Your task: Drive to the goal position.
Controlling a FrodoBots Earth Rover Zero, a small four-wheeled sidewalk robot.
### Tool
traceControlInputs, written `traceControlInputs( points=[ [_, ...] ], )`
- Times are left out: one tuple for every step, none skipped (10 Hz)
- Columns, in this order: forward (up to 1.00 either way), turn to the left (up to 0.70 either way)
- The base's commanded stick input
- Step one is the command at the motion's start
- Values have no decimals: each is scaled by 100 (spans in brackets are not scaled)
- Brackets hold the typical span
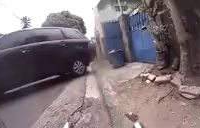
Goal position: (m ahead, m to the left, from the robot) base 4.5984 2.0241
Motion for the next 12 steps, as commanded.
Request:
traceControlInputs(
  points=[
    [4, 0],
    [4, 0],
    [4, 0],
    [4, 0],
    [4, 0],
    [4, 0],
    [4, 0],
    [4, 0],
    [4, 0],
    [4, 0],
    [4, 0],
    [4, 0]
  ],
)
